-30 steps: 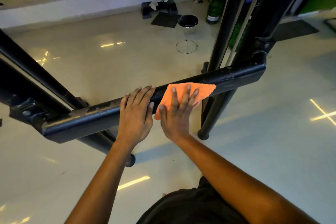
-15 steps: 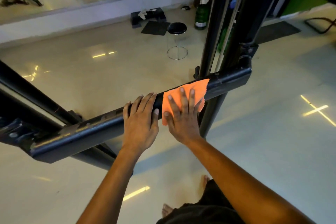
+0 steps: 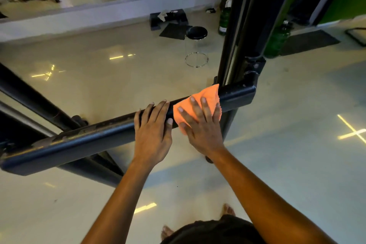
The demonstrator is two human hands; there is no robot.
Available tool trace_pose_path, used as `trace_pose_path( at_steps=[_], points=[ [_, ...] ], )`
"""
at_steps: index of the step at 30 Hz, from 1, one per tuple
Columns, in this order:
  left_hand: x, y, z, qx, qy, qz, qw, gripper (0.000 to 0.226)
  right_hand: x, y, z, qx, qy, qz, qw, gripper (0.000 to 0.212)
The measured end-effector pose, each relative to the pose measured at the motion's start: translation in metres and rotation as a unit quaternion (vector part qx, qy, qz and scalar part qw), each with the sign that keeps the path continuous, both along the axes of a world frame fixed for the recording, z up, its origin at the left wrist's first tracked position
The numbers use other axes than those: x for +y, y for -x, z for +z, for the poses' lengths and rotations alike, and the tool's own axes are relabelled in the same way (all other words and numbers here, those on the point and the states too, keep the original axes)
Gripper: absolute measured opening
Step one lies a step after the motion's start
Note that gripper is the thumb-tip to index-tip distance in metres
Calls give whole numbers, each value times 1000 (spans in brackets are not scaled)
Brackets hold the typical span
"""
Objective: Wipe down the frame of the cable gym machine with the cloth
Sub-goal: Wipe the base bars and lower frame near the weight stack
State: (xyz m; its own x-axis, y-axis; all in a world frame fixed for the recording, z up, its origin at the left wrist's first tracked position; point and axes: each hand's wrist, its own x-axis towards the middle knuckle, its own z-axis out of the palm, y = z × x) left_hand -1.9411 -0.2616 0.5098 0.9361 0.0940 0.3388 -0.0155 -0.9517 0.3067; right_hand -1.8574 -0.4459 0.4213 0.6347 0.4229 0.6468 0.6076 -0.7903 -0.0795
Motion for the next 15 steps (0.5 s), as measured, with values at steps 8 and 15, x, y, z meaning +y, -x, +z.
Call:
trace_pose_path(
  at_steps=[8,15],
  points=[
    [-34,-14,0,-8,11,44,999,52,-16,-14,31,93,-103,-80,987,55],
    [-49,-21,0,-10,10,48,999,51,-72,-44,22,-11,9,22,1000,61]
  ],
)
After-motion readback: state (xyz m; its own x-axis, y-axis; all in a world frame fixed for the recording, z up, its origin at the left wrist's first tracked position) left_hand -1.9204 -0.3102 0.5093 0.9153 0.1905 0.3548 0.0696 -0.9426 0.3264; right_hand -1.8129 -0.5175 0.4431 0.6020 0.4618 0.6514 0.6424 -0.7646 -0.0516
